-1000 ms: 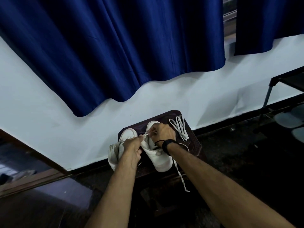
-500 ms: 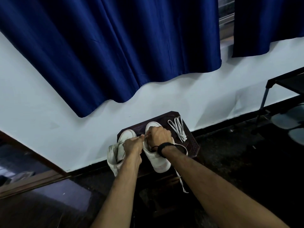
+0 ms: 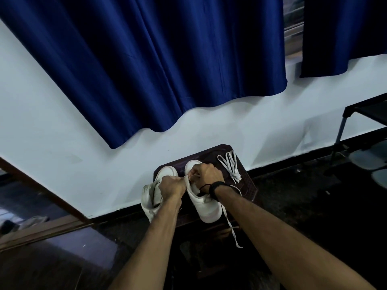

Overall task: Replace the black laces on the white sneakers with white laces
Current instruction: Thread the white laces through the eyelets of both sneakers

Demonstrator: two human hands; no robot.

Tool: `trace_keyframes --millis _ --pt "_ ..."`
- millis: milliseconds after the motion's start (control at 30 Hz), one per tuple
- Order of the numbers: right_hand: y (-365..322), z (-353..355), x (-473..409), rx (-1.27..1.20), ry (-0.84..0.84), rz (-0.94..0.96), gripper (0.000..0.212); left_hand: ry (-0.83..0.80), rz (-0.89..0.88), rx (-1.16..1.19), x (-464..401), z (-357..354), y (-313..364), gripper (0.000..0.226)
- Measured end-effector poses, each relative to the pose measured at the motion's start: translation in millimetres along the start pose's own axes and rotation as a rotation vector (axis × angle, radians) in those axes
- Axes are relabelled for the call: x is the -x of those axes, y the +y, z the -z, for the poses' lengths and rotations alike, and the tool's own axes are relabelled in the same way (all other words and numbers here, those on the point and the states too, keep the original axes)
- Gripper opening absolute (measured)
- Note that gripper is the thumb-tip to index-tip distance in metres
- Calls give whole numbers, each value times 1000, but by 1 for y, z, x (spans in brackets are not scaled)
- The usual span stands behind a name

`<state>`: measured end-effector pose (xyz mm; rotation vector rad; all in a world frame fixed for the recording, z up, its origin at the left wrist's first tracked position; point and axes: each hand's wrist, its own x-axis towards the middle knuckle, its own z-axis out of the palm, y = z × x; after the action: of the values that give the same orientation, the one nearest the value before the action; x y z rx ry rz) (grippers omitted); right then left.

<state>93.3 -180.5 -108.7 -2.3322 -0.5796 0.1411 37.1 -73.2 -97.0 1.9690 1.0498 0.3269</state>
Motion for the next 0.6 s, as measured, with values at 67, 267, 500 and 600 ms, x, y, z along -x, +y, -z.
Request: trace_keyframes --millis 67,267,500,600 --pt "0 2 2 50 20 39 13 40 -95 -199 9 7 9 16" --pt "-1 1 2 262 82 173 16 31 6 364 -11 60 39 18" --pt "1 1 -3 349 80 206 24 425 71 255 -37 149 48 29" --pt "-1 -2 -4 371 72 210 25 343 -180 -440 -30 139 25 34"
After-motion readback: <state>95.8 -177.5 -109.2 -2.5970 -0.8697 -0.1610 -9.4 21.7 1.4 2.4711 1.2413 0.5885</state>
